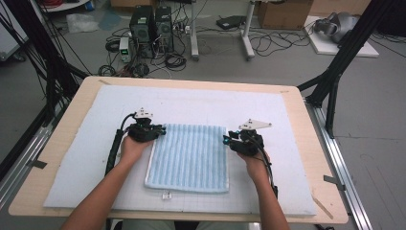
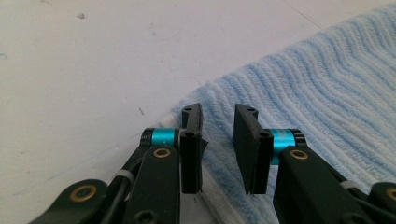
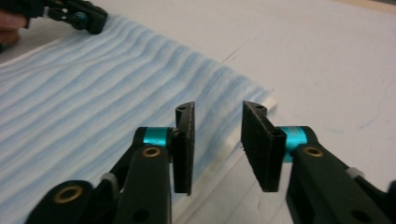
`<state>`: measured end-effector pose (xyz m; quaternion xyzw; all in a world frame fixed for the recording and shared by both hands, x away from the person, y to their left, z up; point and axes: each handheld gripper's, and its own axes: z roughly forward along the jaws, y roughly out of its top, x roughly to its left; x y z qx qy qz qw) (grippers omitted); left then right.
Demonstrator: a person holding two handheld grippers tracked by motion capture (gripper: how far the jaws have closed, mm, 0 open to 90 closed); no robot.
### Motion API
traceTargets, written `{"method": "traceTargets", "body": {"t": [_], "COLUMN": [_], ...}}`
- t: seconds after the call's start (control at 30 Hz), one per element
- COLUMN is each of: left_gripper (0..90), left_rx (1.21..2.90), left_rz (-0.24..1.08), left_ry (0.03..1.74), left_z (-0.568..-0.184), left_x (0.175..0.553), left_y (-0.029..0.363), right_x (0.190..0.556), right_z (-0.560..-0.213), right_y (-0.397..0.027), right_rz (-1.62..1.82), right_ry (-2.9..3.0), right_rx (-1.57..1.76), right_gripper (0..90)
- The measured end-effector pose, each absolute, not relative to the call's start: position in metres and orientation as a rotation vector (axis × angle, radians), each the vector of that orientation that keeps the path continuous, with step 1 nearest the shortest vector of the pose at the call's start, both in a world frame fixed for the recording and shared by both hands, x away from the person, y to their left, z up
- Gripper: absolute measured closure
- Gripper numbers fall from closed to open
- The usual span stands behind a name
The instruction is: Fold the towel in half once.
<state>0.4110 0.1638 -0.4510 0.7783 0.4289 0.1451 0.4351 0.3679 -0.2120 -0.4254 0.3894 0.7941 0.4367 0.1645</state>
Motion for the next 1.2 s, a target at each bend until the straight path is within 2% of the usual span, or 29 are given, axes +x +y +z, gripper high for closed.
{"method": "traceTargets", "body": {"t": [0.33,0.57,0.73,0.93,1.07,1.13,1.2], "left_gripper": [70.0,62.3,56.3,48.0,33.8,25.5,22.7], "left_rx": [1.922,1.920,1.851,1.752,1.708,1.686,1.672], "left_rz": [0.342,0.348,0.354,0.320,0.299,0.309,0.301], "left_ry": [1.075,1.079,1.077,0.950,0.934,0.939,0.920], "left_z": [-0.452,-0.450,-0.444,-0.437,-0.435,-0.434,-0.432], "left_x": [0.412,0.411,0.404,0.392,0.383,0.379,0.377], "left_y": [0.166,0.168,0.181,0.200,0.210,0.213,0.216], "right_x": [0.401,0.402,0.391,0.375,0.362,0.354,0.346], "right_z": [-0.446,-0.445,-0.431,-0.424,-0.422,-0.420,-0.418], "right_y": [-0.200,-0.208,-0.217,-0.228,-0.233,-0.236,-0.239], "right_rz": [1.066,1.062,1.155,1.206,1.211,1.221,1.240], "right_ry": [2.284,2.233,2.192,2.196,2.194,2.196,2.181], "right_rx": [1.198,1.253,1.229,1.222,1.217,1.185,1.164], "right_gripper": [70.8,65.7,53.9,36.0,19.5,16.8,13.1]}}
